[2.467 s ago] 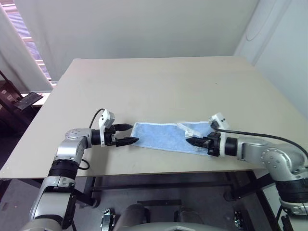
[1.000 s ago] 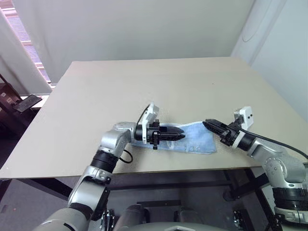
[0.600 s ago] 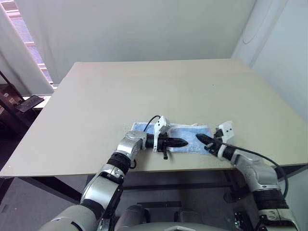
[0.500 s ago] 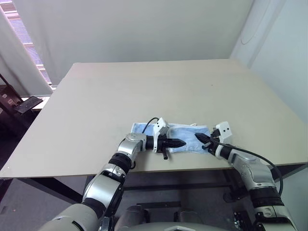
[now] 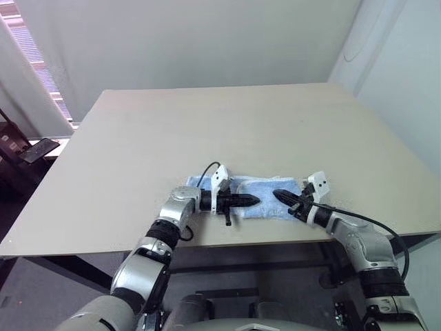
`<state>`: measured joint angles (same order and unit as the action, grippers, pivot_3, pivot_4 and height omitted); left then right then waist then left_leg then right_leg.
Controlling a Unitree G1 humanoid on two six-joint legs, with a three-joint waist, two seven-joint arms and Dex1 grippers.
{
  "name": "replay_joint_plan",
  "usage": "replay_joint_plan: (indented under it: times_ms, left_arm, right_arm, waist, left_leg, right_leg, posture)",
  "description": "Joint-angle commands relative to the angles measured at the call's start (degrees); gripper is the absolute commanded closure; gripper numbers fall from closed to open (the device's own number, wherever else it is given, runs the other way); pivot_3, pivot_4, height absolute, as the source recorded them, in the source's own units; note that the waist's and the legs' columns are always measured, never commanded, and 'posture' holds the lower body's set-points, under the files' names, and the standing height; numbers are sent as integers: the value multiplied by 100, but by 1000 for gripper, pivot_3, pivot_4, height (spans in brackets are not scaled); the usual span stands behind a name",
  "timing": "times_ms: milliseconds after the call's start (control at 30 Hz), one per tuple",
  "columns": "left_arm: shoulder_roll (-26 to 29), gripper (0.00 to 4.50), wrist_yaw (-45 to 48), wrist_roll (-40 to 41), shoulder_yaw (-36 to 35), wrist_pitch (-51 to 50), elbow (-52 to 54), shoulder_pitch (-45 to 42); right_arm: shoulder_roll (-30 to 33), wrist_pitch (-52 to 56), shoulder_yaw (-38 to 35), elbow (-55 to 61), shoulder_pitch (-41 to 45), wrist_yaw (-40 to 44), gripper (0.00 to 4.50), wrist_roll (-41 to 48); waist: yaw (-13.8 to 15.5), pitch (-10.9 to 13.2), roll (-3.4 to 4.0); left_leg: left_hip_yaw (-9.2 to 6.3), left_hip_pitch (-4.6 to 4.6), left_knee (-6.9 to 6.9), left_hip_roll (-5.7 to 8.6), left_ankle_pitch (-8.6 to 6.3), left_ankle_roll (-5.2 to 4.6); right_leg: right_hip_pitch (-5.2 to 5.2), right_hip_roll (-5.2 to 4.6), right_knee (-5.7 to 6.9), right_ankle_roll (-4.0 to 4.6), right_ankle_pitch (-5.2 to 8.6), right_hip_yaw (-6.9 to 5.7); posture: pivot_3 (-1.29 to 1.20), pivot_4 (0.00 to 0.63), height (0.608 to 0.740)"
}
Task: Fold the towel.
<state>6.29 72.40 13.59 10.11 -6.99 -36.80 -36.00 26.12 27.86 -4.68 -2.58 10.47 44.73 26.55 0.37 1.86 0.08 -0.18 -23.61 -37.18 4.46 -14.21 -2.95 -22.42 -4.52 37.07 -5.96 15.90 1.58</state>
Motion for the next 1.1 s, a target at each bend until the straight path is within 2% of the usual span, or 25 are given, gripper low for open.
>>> replay_joint_plan:
  times_ms: [33,133,267,400,567,667,800,933,1000,1100]
  left_arm:
    - [353,3875,13,369,-251,-362,1254,99]
    - [792,2858,-158,696,-592,-892,1905,164]
    - [1516,1388,-338,600,-846,-884,2212,366]
    - [2262,7,-786,1002,-1498,-1942,2485,681]
    - [2715,7,-1356,1883,-2053,-4196,2874,1032]
    - [2639,7,-2083,2539,-2600,-5939,2989,1016]
    - [2422,7,-2791,3037,-3195,-7476,3175,1077]
    - [2213,7,-3380,3040,-3480,-8419,3212,1083]
    - [2151,7,-3882,2778,-3295,-8544,2838,987]
    - [2128,7,-4235,2905,-3291,-8551,2606,933]
  right_arm:
    - [77,331,-289,742,193,79,4500,552]
    - [84,442,-282,951,311,-32,4500,581]
    - [106,622,-256,1126,402,-49,4500,694]
    - [93,728,-217,1039,545,-94,4500,678]
    - [-38,999,-231,693,787,-268,4500,724]
    - [-88,1368,-231,450,1014,-369,4500,829]
    - [-125,1734,-255,176,1207,-467,4500,905]
    - [-171,1827,-315,73,1286,-561,4500,926]
    - [-190,1845,-334,41,1297,-592,4500,933]
    - [-215,1875,-340,52,1268,-632,4500,933]
  waist:
    - [2,0,0]
    - [-7,0,1]
    - [-5,0,2]
    - [-9,1,3]
    - [23,3,1]
    - [28,4,0]
    - [16,5,-1]
    - [1,5,-1]
    - [1,5,-1]
    - [1,4,-1]
  left_leg:
    - [0,1,2,0,0,0]
    - [0,2,3,0,0,0]
    - [0,11,4,0,0,0]
    - [1,12,6,0,0,0]
    - [0,12,6,0,0,0]
    - [0,12,6,0,0,1]
    - [0,13,6,0,0,1]
    - [-2,13,9,0,2,5]
    - [-2,13,11,0,3,8]
    - [-2,14,11,0,5,12]
  right_leg:
    - [0,0,-1,0,0,-1]
    - [0,0,-2,1,1,-2]
    - [-7,0,-3,11,6,-4]
    - [-13,0,-3,19,11,-4]
    - [-15,-1,-2,12,7,-8]
    - [-12,-1,-2,12,7,-9]
    - [-15,0,2,3,2,-10]
    - [-20,1,5,3,1,-10]
    - [-20,2,4,2,1,-11]
    - [-21,2,5,3,1,-11]
  posture:
    - [0,0,736]
    - [0,0,736]
    - [0,0,736]
    - [0,0,736]
    - [0,0,736]
    - [0,0,736]
    - [0,0,736]
    - [0,0,736]
    - [0,0,736]
    - [0,0,736]
